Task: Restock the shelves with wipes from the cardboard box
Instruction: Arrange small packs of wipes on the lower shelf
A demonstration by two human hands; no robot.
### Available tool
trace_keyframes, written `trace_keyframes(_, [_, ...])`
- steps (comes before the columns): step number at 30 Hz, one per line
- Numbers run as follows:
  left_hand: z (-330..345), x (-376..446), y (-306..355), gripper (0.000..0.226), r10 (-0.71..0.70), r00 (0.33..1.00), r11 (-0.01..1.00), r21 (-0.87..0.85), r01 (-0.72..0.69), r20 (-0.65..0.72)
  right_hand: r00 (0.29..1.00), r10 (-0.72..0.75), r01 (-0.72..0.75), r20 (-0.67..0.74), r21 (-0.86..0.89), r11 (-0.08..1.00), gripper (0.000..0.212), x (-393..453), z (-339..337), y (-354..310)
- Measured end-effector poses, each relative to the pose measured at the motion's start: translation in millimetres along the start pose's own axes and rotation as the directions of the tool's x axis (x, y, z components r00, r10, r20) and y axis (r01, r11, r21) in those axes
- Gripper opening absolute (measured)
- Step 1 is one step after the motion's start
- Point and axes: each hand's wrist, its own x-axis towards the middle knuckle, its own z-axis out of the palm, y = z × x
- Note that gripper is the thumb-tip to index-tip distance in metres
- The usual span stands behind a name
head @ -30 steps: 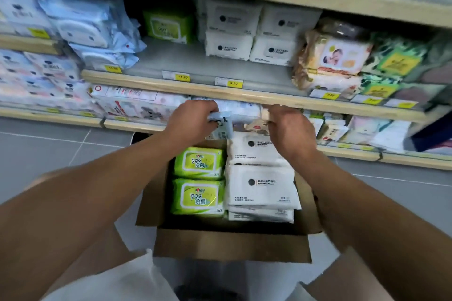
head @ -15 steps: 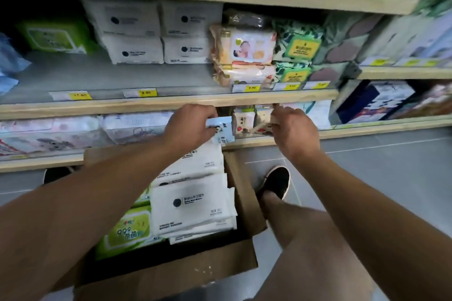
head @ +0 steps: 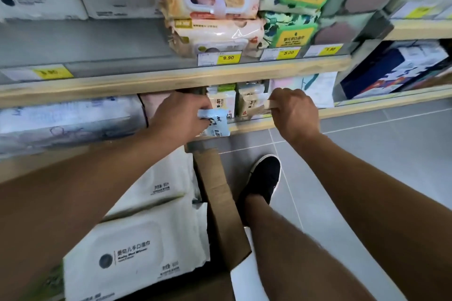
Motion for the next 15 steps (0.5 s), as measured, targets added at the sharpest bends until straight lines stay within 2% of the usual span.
trace_keyframes(7, [41,29,-25,0.018,-0.015,0.997,1.0,0.025,0.013,0.081,0.997,-0.025,0.027,0.072,-0.022,0.999,0.022,35,56,13])
trace_keyframes(15, [53,43,-32,0.017,0.002,0.999,1.0,-0.016,-0.002,0.046,1.0,0.004,-0.005,-0.018,-0.014,1.0,0.021,41,90,8])
